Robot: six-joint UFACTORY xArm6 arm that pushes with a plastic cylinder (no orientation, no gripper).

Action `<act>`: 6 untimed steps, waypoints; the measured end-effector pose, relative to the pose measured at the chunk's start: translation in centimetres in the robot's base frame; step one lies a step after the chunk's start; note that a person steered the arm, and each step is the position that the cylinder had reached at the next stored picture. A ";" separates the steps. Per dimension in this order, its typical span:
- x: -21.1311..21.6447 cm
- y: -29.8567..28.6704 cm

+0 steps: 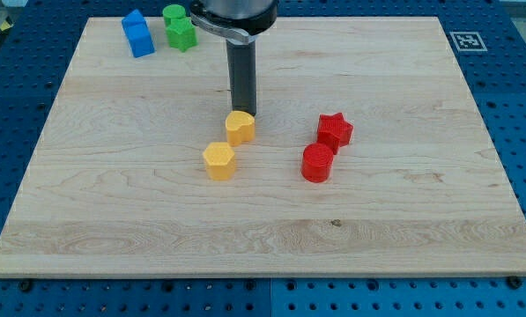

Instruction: Place your arm at the right of the red star

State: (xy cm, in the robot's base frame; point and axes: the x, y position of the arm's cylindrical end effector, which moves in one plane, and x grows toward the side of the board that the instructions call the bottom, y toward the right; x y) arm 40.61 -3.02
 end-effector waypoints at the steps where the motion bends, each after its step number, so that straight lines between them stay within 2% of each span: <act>1: -1.6 0.8; 3: -2.6 4.4; 5: -2.7 16.1; 6: 0.2 21.9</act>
